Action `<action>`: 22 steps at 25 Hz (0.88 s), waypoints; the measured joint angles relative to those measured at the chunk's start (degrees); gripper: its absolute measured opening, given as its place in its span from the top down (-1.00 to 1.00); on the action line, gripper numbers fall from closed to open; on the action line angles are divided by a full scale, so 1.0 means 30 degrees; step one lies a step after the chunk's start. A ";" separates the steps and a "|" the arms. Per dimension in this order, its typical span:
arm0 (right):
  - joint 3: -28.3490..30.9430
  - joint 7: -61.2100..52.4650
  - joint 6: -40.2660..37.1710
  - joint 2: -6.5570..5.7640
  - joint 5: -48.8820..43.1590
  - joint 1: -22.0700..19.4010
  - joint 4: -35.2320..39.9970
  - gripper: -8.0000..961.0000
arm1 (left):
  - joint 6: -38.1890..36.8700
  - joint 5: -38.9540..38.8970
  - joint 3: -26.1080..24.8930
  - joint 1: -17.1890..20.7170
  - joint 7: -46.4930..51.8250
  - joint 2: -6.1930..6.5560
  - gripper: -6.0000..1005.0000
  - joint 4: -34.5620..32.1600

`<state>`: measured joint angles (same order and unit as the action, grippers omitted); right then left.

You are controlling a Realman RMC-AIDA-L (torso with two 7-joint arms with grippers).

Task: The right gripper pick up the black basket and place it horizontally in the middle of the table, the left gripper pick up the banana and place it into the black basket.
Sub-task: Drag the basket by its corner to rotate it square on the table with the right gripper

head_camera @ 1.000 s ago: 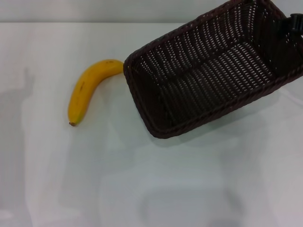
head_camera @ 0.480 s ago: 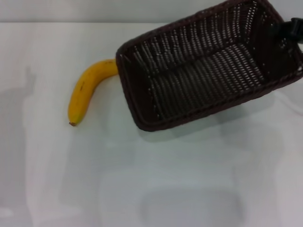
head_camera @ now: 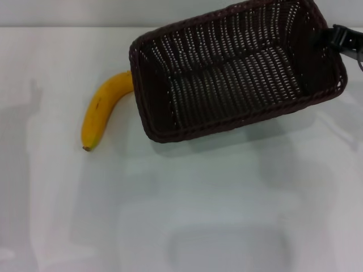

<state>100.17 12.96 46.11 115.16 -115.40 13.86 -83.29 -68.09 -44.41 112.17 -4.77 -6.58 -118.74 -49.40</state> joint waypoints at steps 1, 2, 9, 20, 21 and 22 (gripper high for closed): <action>-0.0275 -0.0052 -0.0363 -0.0012 0.0001 -0.0080 0.0021 0.49 | -0.0001 0.0003 -0.0016 0.0009 -0.0001 0.0000 -0.60 0.0003; -0.0434 -0.0066 -0.0564 -0.0015 0.0001 -0.0140 0.0056 0.48 | 0.0000 0.0005 -0.0028 0.0012 -0.0001 0.0002 -0.60 0.0003; -0.1861 -0.0437 -0.2148 -0.0095 0.0011 -0.0648 0.0223 0.44 | -0.0001 0.0011 -0.0177 0.0016 -0.0001 0.0035 -0.60 0.0044; -0.2834 -0.0600 -0.3108 -0.0126 -0.0035 -0.0817 0.0362 0.37 | 0.0005 0.0009 -0.0186 -0.0066 0.0176 0.0081 -0.59 0.0266; -0.2836 -0.0599 -0.3141 -0.0126 -0.0071 -0.0819 0.0362 0.37 | 0.0007 0.0009 -0.0186 -0.0066 0.0189 0.0082 -0.59 0.0267; -0.2840 -0.0600 -0.3181 -0.0128 -0.0083 -0.0822 0.0363 0.36 | 0.0009 0.0009 -0.0186 -0.0068 0.0193 0.0084 -0.59 0.0268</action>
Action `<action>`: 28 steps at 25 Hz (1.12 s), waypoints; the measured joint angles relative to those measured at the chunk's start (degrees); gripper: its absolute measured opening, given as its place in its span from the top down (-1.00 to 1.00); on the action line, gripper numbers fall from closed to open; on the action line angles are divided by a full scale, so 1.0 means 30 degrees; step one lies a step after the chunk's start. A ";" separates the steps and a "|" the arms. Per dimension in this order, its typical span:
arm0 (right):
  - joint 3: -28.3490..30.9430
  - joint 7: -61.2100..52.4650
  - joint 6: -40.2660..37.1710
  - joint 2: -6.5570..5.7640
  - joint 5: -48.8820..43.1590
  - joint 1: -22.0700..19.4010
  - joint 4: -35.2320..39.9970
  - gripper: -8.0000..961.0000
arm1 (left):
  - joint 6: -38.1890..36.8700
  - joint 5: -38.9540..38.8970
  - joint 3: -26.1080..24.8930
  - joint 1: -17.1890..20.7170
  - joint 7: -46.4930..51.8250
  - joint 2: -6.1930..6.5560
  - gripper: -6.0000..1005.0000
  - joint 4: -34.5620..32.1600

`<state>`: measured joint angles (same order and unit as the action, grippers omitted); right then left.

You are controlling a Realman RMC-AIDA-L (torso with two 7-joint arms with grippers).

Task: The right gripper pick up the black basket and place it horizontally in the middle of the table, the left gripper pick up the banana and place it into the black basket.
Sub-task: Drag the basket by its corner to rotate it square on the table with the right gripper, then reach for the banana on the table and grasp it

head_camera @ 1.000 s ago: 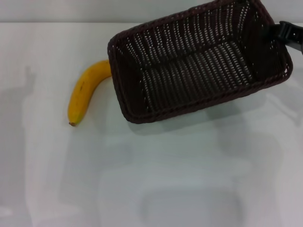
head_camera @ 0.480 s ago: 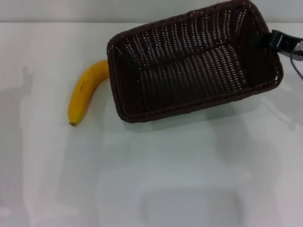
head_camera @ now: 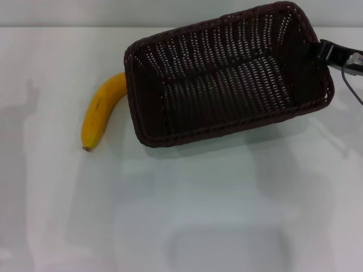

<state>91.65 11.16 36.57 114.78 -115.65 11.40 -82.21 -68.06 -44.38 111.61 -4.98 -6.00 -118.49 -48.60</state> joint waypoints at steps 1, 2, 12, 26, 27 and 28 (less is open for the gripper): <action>-0.0001 0.0000 -0.0031 0.0000 0.0012 -0.0001 0.0003 0.35 | 0.0002 0.0000 0.0001 -0.0007 0.0002 0.0003 -0.59 0.0000; 0.0001 0.0000 -0.0048 0.0001 0.0025 -0.0002 0.0012 0.35 | 0.0004 -0.0001 0.0000 -0.0014 0.0004 0.0004 -0.59 0.0000; 0.0117 0.0402 -0.0048 -0.0001 0.0135 0.0009 -0.0042 0.29 | 0.0064 -0.0003 0.0000 -0.0040 0.0011 0.0005 -0.58 0.0032; 0.0906 0.2789 -0.0055 -0.0023 0.0660 0.0038 -0.0716 -0.45 | 0.0072 -0.0001 0.0001 0.0134 0.0010 0.0026 -0.57 0.0030; 0.1080 0.3210 -0.0126 -0.0025 0.0663 0.0061 -0.0767 -0.49 | 0.0071 -0.0001 0.0001 0.0134 0.0011 0.0027 -0.57 0.0031; 0.1227 0.3592 -0.0233 -0.0026 0.0667 0.0090 -0.0790 -0.54 | 0.0072 -0.0001 0.0001 0.0135 0.0010 0.0029 -0.57 0.0043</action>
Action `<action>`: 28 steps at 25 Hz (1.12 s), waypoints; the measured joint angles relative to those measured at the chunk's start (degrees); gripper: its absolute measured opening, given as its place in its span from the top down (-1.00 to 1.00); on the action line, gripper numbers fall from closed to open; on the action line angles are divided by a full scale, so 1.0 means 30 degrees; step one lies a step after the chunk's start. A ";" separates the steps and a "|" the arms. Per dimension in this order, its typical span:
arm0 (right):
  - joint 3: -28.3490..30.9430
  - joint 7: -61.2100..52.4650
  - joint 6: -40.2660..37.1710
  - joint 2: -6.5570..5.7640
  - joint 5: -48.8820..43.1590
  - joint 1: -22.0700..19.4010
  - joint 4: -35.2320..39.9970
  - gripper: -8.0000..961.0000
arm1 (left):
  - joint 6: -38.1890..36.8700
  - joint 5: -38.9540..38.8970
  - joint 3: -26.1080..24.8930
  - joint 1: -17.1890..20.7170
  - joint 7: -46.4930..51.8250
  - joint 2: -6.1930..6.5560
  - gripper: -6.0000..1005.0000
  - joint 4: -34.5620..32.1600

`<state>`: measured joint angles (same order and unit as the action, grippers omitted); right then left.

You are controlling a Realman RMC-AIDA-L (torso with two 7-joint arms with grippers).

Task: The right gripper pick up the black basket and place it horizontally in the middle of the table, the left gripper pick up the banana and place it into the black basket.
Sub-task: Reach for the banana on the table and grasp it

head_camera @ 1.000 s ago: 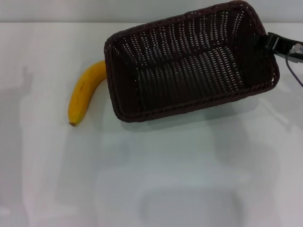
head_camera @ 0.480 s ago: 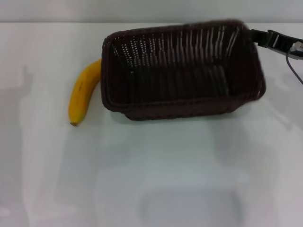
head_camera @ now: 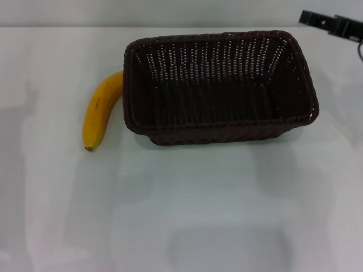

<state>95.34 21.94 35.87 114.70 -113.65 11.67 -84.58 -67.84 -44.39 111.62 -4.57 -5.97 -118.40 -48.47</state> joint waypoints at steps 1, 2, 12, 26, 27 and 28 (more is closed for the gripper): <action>0.0121 0.0326 -0.0108 -0.0003 0.0001 0.0029 0.0001 -0.58 | -0.0001 0.0000 -0.0001 -0.0016 0.0000 0.0002 -0.57 0.0036; 0.0257 0.0800 -0.0306 -0.0003 0.0007 0.0077 0.0066 -0.63 | -0.0001 0.0001 -0.0010 -0.0055 0.0000 -0.0002 -0.57 0.0076; 0.0161 0.5226 -0.5014 0.0026 -0.0034 0.0194 0.1558 -0.76 | -0.0003 0.0011 -0.0450 -0.0195 -0.0179 -0.0102 -0.57 0.0195; -0.0926 1.1692 -1.3889 0.0025 -0.0170 0.0333 0.4200 -0.74 | -0.0038 0.0033 -0.1172 -0.0176 -0.0206 -0.0173 -0.56 0.0221; -0.1666 1.1902 -1.5887 0.0026 -0.0177 0.0330 0.4721 -0.74 | -0.0061 0.0032 -0.1202 -0.0151 -0.0206 -0.0176 -0.56 0.0221; -0.1666 1.1902 -1.5887 0.0026 -0.0177 0.0330 0.4721 -0.74 | -0.0061 0.0032 -0.1202 -0.0151 -0.0206 -0.0176 -0.56 0.0221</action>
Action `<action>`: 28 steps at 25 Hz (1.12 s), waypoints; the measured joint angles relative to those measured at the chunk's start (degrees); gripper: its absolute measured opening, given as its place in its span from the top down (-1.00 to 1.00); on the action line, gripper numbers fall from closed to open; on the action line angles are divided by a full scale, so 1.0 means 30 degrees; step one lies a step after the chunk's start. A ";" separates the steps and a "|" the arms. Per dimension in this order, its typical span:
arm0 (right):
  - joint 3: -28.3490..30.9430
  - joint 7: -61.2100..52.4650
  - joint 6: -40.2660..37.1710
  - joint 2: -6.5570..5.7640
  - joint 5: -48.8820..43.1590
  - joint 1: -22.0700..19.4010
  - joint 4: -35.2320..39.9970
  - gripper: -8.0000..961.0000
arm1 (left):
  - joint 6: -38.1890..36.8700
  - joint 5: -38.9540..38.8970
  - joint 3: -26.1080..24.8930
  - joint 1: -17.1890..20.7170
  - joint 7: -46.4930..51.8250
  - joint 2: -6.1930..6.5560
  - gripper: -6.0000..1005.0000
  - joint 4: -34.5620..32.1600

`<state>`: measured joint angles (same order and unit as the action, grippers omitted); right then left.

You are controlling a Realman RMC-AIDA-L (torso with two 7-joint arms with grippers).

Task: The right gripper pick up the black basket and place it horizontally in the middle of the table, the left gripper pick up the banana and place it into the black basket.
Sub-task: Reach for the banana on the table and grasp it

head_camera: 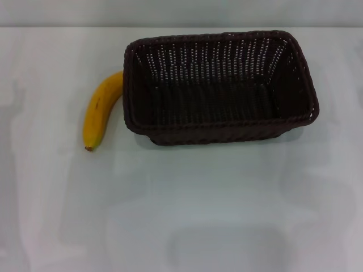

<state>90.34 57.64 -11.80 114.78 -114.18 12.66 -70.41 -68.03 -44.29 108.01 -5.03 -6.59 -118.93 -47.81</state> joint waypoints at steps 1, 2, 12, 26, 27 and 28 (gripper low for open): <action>-0.0339 0.0020 -0.0900 0.0002 -0.0007 0.0001 0.0244 -0.74 | -0.0003 0.0001 -0.0005 -0.0007 0.0000 0.0000 -0.56 0.0000; -0.0730 -0.0041 -0.2086 0.0002 -0.0012 0.0001 0.0613 -0.74 | -0.0005 0.0000 -0.0016 -0.0019 0.0000 0.0002 -0.56 0.0000; -0.1485 -0.4802 -0.4179 -0.0008 -0.0157 0.0566 0.3684 -0.74 | -0.0009 -0.0003 -0.0302 -0.0101 0.0000 0.0066 -0.55 0.0000; -0.2247 -0.5024 -0.2910 -0.0075 -0.0547 0.0491 0.2768 -0.74 | -0.0080 0.0438 -0.0909 -0.0126 0.0000 0.0052 -0.54 0.0125; -0.2319 -0.5025 -0.3145 -0.0067 -0.0566 0.0478 0.2716 -0.74 | -0.0140 0.0440 -0.0909 -0.0118 0.0000 0.0038 -0.54 0.0159; -0.2496 -0.5027 -0.3915 -0.0062 -0.0577 0.0472 0.2670 -0.74 | -0.0159 0.0451 -0.0910 -0.0108 -0.0001 0.0028 -0.54 0.0180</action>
<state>82.85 42.56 -23.54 114.59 -115.91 14.08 -62.40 -68.50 -42.94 105.28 -5.35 -6.59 -118.84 -47.27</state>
